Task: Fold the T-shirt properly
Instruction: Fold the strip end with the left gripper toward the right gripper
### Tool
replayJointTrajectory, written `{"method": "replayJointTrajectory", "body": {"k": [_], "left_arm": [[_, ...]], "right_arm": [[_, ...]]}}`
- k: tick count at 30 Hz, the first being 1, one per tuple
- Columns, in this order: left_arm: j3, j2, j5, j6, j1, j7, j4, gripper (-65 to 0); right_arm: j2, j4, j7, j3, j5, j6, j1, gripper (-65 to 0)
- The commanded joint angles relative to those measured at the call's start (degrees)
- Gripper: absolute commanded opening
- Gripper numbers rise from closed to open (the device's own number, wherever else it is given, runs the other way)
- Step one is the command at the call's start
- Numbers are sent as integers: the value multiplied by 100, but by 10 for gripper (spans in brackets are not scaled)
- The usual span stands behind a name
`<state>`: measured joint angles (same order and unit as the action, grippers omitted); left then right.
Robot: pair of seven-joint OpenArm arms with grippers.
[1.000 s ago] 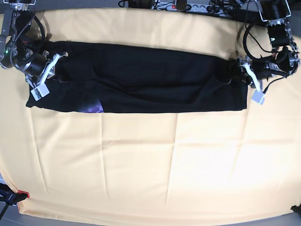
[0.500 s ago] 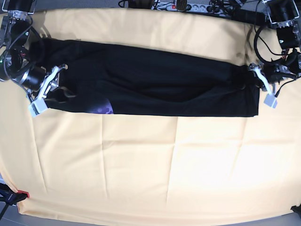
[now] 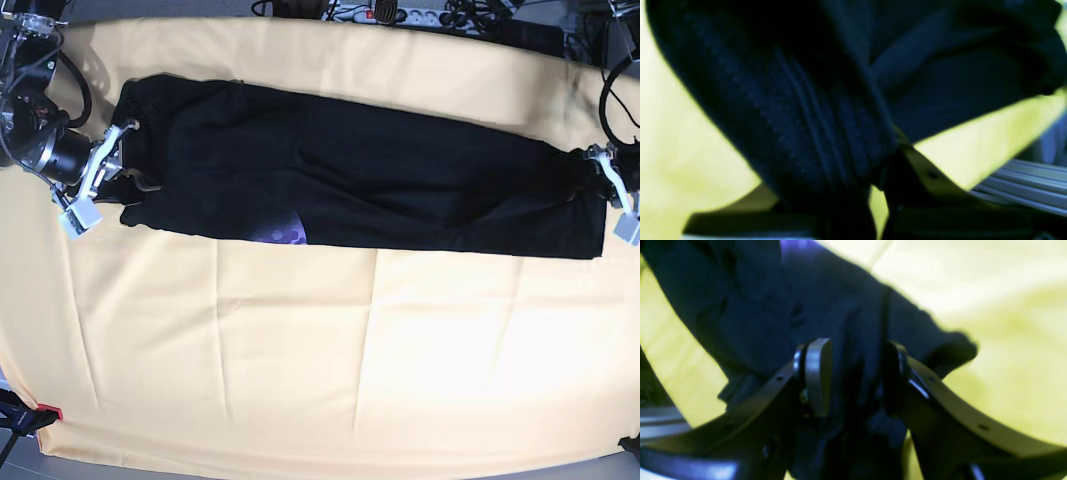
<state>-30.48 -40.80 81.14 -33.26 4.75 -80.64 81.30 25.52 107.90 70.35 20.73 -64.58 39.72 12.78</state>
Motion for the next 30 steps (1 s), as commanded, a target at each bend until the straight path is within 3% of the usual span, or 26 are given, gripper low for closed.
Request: {"method": "replayJointTrajectory", "body": {"k": [1,6,13,21,28,29,30], "left_arm": [[-68,-94,386,-81,-79,64,72,-650],[-68,247,386,-4,-74,64,369,-650],[-61,1086,386,13,157,64,1703,-650],[111,1906,386,-599,190,64,1912,-650],[717,2168,386,-674,188,64,1694,-650],[822,2192,386,-674,188,64,1694,-630],[942,2194,386,-674,188,64,1694,-530]], "right_arm": [[68,96,-181,42,-120,28,-4,-378],[-175,72,-540,37,315,28,74,-378],[-573,72,-776,26,658,28,72,-378],[-616,72,-765,26,654,28,74,-378],[-614,72,-756,26,654,28,74,-378],[-614,72,-756,26,651,28,74,-378],[-614,72,-756,26,651,28,74,-378]]}}
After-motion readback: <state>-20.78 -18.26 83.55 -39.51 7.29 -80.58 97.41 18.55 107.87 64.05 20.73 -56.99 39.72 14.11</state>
